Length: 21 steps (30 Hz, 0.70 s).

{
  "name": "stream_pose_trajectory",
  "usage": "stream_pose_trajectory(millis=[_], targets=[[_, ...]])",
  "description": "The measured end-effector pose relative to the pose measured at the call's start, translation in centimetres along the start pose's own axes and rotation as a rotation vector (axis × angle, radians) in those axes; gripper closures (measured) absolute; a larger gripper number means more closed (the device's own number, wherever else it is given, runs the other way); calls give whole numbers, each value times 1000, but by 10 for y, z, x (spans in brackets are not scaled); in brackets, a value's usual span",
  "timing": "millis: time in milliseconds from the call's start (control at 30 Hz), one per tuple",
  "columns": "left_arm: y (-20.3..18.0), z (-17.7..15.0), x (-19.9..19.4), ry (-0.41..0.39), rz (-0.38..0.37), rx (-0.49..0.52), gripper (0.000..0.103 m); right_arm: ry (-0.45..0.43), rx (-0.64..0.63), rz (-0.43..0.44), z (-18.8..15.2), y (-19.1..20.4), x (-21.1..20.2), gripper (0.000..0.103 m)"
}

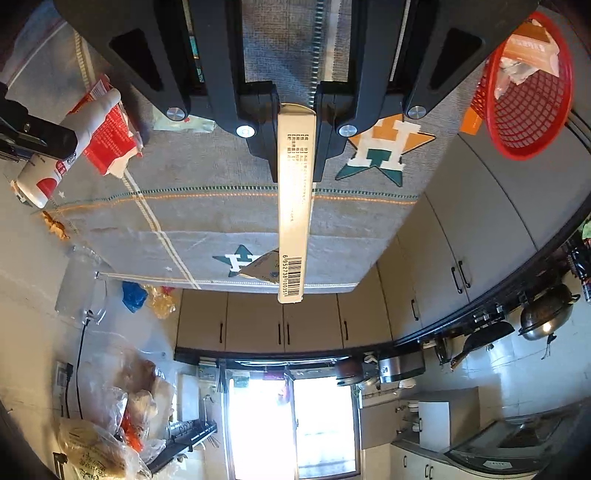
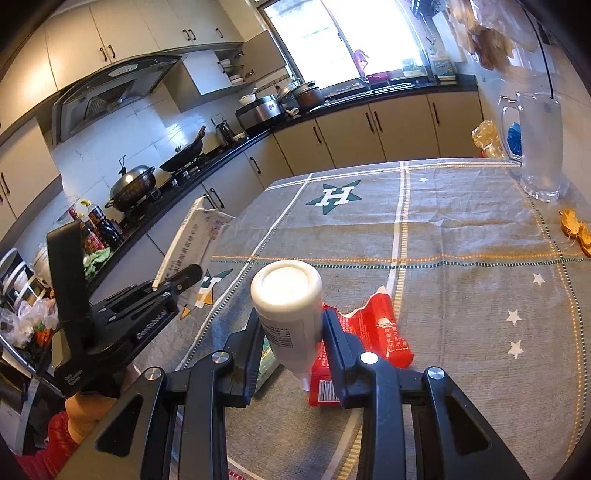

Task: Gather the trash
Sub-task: 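Carry the white bottle and white medicine box over to the red basket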

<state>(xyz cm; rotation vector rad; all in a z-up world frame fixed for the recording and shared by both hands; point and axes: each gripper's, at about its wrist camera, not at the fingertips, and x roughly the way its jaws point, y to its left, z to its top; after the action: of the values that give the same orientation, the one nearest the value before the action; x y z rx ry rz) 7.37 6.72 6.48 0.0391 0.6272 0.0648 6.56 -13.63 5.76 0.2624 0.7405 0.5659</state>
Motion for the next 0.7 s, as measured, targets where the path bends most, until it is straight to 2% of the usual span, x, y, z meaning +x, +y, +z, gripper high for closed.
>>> stream_pose_trajectory(millis=[267, 700], targets=[[3, -4, -38, -28, 22, 14, 91, -14, 14, 24, 5, 8, -11, 68], [13, -26, -89, -44, 22, -22, 91, -54, 13, 66, -13, 41, -50, 68]])
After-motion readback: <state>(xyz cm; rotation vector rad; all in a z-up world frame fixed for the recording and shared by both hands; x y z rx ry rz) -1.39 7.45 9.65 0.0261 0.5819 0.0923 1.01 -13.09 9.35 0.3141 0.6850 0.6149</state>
